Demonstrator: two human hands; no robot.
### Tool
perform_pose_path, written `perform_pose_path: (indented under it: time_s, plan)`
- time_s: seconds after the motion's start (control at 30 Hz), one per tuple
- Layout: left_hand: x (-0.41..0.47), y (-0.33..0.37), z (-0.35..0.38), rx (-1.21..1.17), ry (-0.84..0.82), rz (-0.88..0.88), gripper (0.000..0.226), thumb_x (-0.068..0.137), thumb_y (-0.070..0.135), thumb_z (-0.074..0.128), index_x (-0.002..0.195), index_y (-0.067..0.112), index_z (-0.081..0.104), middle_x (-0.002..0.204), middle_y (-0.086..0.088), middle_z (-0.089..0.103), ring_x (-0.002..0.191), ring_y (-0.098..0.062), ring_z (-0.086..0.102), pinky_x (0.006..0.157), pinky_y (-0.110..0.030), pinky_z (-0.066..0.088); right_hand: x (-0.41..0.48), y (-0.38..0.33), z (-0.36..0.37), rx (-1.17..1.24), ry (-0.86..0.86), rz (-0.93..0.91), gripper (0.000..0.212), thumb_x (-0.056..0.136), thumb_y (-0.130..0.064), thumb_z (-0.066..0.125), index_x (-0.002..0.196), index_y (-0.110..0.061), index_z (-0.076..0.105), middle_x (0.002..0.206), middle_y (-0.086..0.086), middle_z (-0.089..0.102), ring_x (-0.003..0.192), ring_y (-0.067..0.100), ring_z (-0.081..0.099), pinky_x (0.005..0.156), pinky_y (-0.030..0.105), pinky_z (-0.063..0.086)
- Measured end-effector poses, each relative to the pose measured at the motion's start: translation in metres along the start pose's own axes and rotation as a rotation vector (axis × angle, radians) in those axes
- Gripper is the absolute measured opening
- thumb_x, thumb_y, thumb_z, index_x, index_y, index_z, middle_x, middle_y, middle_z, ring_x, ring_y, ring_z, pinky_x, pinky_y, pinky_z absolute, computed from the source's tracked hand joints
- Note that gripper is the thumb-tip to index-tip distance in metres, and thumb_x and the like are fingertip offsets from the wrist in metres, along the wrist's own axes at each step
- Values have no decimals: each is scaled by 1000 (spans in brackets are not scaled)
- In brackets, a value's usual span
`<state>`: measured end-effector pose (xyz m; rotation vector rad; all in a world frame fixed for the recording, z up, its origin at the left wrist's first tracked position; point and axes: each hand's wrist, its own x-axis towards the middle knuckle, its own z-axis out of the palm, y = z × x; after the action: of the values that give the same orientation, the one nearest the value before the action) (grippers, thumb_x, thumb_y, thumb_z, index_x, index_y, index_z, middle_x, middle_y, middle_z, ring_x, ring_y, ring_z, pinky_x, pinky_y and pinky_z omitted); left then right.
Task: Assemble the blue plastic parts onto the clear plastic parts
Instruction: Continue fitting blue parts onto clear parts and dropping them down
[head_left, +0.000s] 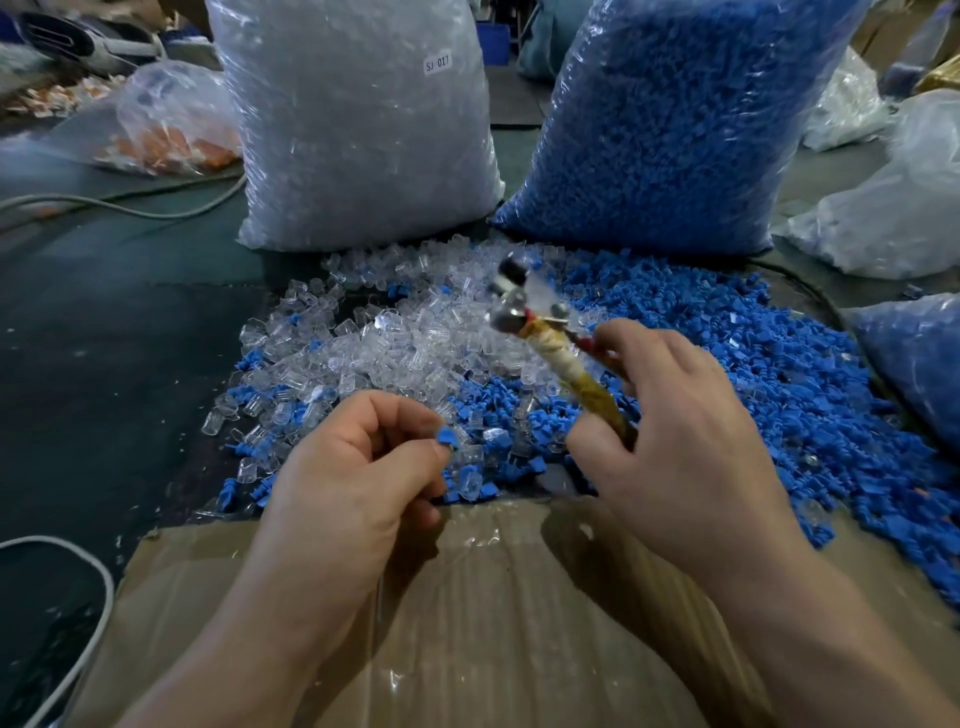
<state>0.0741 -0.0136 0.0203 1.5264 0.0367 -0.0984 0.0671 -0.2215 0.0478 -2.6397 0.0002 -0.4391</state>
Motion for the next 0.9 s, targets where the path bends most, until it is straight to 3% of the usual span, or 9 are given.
perform_pose_path:
  time_s: [0.17, 0.3, 0.4, 0.57, 0.7, 0.9]
  plan:
    - [4, -6, -4, 5, 23, 76, 26, 88, 5, 69, 87, 30, 73, 69, -3, 69, 57, -15, 64, 50, -21, 52, -7, -2, -6, -87, -160, -93, 49, 72, -42, 49, 120, -33, 48, 91, -16, 50, 85, 10, 44, 69, 28, 36]
    - [8, -9, -7, 4, 27, 155, 16, 77, 24, 76, 88, 34, 73, 73, -1, 70, 61, -14, 63, 47, -22, 50, -8, -5, -9, -62, -273, -196, 57, 73, -46, 45, 128, -35, 44, 103, -18, 53, 97, 6, 46, 82, 26, 41]
    - [10, -10, -9, -13, 18, 192, 20, 70, 37, 74, 90, 33, 72, 73, 0, 69, 59, -12, 62, 46, -22, 49, -10, -6, -9, -54, -318, -240, 59, 72, -48, 40, 130, -36, 41, 108, -17, 53, 102, 8, 46, 89, 28, 42]
    - [10, -9, -9, -25, -15, 227, 16, 74, 31, 76, 90, 32, 72, 73, -2, 68, 60, -13, 61, 47, -21, 48, -8, -1, -11, -32, -316, -276, 57, 74, -45, 48, 130, -38, 42, 107, -21, 50, 103, 6, 45, 87, 27, 43]
    - [10, -7, -7, -35, -29, 245, 19, 79, 16, 67, 85, 33, 72, 70, -2, 67, 58, -13, 60, 47, -20, 48, -7, 2, -15, -2, -319, -299, 56, 72, -46, 43, 128, -39, 43, 108, -22, 49, 106, 7, 46, 88, 29, 44]
    - [8, -5, -8, 7, -17, 259, 21, 78, 15, 66, 87, 34, 71, 71, 0, 67, 60, -12, 62, 48, -22, 50, -6, 1, -15, -33, -337, -299, 52, 72, -50, 42, 123, -42, 43, 102, -20, 53, 101, 8, 47, 84, 32, 46]
